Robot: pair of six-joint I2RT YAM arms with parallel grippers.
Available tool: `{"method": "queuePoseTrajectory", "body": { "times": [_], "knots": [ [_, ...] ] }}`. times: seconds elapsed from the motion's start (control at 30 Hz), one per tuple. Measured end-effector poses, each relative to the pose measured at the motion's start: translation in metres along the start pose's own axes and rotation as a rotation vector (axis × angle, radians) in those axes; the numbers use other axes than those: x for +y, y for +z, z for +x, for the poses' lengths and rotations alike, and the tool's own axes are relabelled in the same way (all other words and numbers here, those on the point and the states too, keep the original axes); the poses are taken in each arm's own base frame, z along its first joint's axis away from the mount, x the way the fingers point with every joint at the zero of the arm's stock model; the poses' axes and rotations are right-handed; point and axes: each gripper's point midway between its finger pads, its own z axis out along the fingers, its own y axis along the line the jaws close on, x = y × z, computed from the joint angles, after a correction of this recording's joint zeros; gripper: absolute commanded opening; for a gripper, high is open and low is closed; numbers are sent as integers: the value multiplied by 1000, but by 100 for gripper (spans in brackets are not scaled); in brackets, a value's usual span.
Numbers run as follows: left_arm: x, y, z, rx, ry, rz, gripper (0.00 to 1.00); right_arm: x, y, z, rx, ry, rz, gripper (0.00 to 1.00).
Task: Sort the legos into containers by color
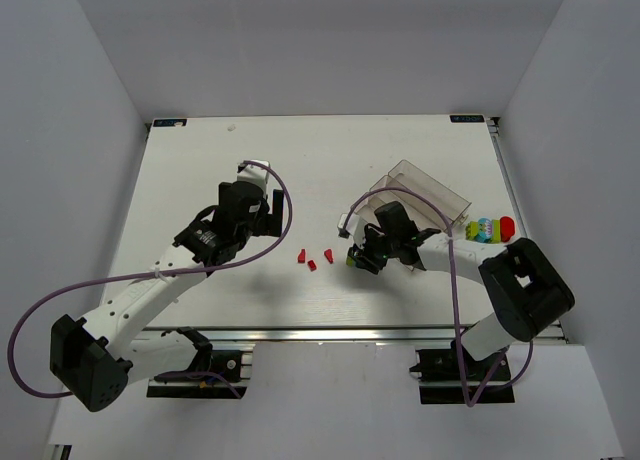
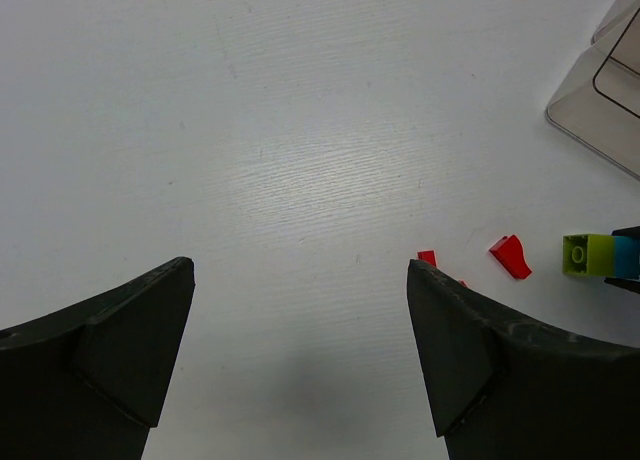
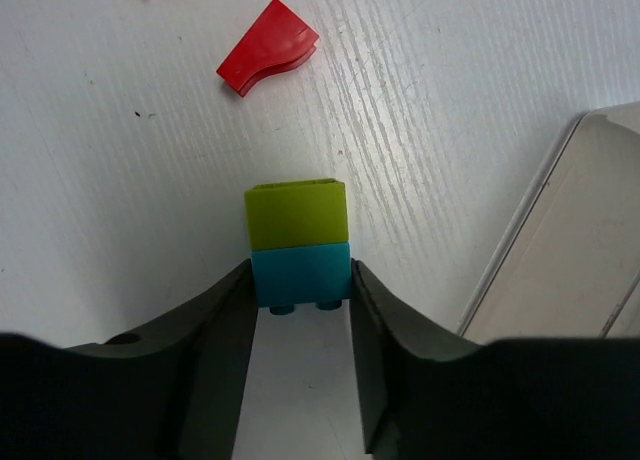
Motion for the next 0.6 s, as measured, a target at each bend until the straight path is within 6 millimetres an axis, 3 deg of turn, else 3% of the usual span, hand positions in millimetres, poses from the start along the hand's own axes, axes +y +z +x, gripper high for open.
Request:
{"method": "queuePoseTrajectory", "body": {
  "times": [0.33, 0.47, 0.6],
  "knots": [
    [-18, -5, -1, -16, -12, 113, 97, 7, -1, -8, -35, -8, -42, 15],
    [-43, -10, -7, -26, -40, 253, 97, 15, -15, -30, -119, -63, -87, 12],
    [-78, -13, -4, 19, -112, 420, 93, 24, -45, -61, -244, -157, -117, 8]
  ]
}}
